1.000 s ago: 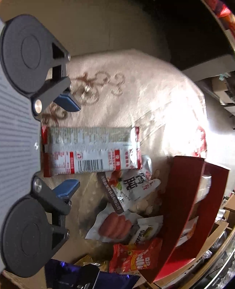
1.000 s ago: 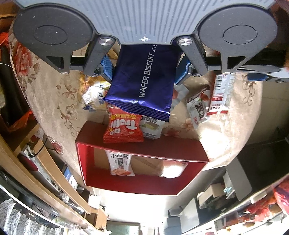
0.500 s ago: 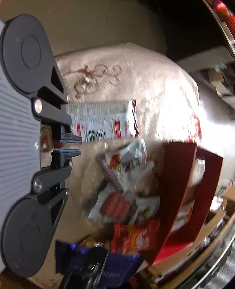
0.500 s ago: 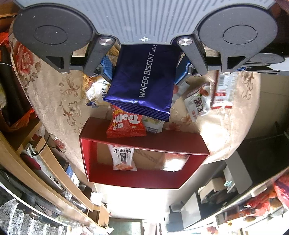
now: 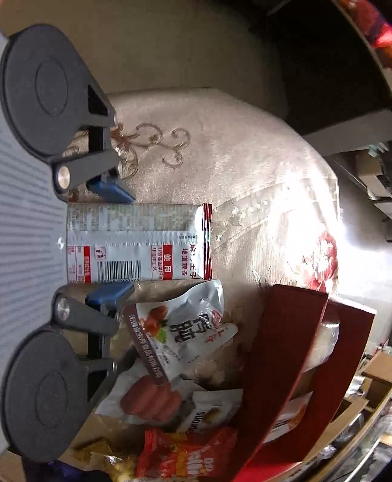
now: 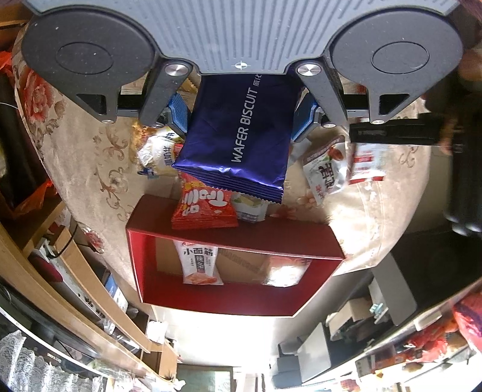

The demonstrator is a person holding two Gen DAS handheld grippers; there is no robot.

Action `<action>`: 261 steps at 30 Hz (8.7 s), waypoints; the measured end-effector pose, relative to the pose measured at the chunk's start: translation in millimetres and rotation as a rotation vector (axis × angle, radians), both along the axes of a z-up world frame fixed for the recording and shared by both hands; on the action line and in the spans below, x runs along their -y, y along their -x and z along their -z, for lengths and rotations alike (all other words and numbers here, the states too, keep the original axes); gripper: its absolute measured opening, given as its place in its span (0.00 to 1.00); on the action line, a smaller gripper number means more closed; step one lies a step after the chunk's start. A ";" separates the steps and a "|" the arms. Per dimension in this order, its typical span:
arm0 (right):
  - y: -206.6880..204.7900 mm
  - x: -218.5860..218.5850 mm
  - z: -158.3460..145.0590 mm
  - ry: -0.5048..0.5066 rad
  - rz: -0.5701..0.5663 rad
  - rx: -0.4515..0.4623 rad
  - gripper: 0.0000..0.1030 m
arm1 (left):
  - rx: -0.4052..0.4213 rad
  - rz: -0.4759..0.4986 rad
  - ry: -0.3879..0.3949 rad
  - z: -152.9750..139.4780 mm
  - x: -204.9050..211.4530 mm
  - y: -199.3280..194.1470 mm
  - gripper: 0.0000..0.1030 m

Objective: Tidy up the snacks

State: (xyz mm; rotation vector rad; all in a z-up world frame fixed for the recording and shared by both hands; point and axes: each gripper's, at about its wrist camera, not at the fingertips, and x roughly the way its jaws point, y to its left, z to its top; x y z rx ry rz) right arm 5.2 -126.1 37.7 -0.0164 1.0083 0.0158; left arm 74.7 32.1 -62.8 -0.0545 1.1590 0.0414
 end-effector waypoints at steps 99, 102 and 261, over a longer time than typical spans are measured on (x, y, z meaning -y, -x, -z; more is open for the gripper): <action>-173.5 50.6 24.9 -0.094 0.186 0.143 0.73 | 0.257 0.114 -0.006 -53.3 92.5 -155.8 0.42; -175.4 51.1 28.6 -0.095 0.191 0.138 0.73 | 0.260 0.117 -0.012 -52.0 93.3 -156.3 0.42; -76.6 29.4 37.0 0.059 0.073 -0.098 0.62 | -0.019 0.110 0.164 -18.4 35.9 -32.7 0.53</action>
